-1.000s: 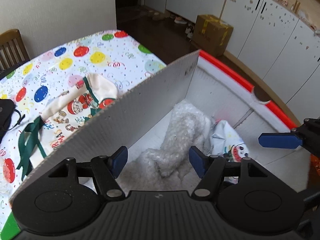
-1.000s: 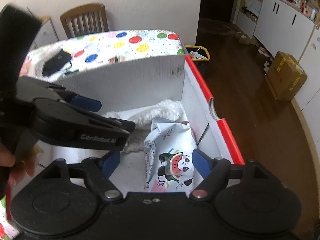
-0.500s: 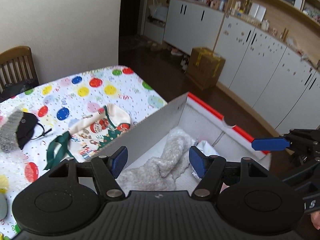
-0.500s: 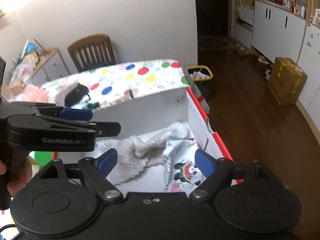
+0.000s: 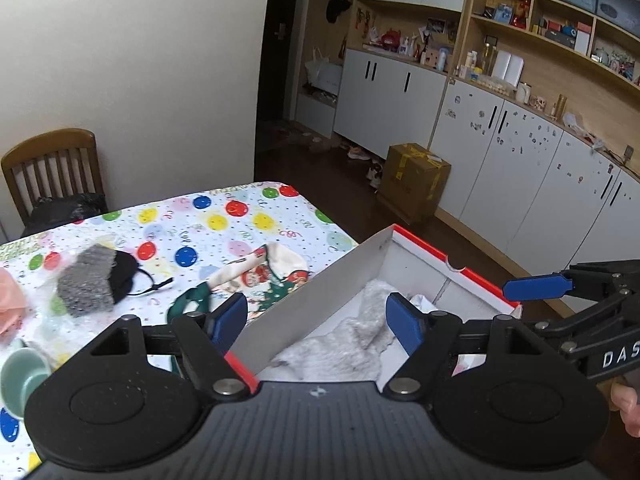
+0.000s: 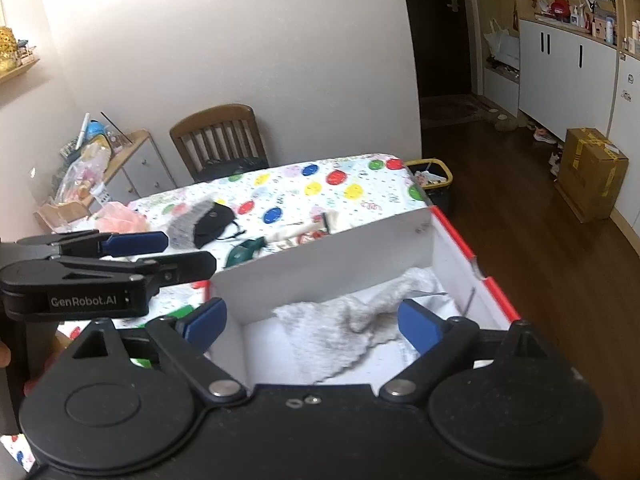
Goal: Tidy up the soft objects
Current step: 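Open both tools to release the cloth and bag, then withdraw, then grasp the green sponge with the left tool while the right tool grasps the Christmas tote bag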
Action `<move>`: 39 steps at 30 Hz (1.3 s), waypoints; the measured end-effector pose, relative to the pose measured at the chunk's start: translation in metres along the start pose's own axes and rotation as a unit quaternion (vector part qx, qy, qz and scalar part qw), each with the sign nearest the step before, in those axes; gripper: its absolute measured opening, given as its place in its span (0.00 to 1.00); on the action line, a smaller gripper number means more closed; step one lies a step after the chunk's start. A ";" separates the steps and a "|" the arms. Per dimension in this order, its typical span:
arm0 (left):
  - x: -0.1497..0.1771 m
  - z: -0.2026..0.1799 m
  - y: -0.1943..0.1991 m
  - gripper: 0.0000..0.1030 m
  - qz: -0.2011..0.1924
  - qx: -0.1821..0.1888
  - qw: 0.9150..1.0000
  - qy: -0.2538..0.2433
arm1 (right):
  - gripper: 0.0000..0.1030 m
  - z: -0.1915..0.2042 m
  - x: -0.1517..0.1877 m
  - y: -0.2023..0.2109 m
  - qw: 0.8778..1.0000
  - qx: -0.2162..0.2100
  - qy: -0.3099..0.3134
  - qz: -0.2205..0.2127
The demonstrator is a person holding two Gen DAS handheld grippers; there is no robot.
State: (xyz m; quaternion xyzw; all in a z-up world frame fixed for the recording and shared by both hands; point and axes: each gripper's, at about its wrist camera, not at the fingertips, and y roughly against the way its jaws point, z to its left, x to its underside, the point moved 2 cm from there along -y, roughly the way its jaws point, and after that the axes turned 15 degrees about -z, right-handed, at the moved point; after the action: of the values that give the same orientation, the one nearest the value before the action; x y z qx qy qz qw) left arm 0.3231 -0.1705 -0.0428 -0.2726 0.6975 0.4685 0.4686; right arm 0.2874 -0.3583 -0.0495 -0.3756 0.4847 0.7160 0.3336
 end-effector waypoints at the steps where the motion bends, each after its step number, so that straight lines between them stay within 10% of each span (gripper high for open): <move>1: 0.000 0.003 0.005 0.75 -0.002 -0.001 1.000 0.000 | 0.92 0.005 0.000 0.001 1.000 -0.001 -0.001 -0.001; 39: 0.055 0.130 0.087 1.00 -0.048 0.010 0.999 0.001 | 1.00 0.134 0.021 -0.037 0.999 0.025 -0.029 -0.025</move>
State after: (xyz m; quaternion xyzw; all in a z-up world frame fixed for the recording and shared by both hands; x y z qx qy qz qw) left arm 0.2806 -0.0134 -0.0744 -0.3013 0.6888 0.4378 0.4929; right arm 0.2791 -0.2176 -0.0503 -0.3582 0.4831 0.7057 0.3744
